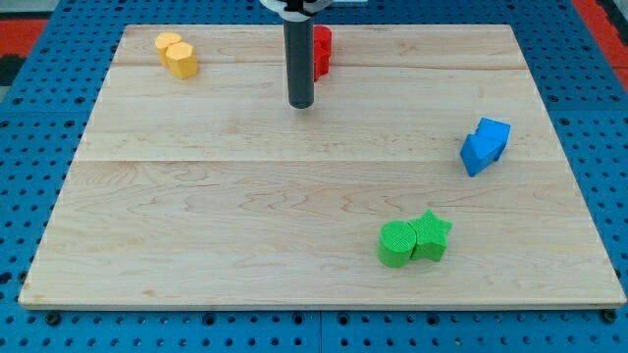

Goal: Move the green blocks to the bottom of blue blocks

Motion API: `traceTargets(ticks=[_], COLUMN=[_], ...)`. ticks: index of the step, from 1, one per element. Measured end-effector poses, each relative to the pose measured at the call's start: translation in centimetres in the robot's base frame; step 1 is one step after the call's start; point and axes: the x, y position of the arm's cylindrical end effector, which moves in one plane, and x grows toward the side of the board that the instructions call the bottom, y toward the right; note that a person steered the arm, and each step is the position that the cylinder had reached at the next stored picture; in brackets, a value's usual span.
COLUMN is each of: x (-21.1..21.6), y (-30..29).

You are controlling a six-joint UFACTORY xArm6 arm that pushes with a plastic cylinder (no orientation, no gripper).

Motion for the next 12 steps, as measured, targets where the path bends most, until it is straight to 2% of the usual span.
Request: traceTargets(ticks=[7,8,9,10,11,12], x=[0.1,1.1,4.2,9.6,15.0,19.9], y=[0.8,-0.2,-2.6,-2.7,-2.7,-0.2])
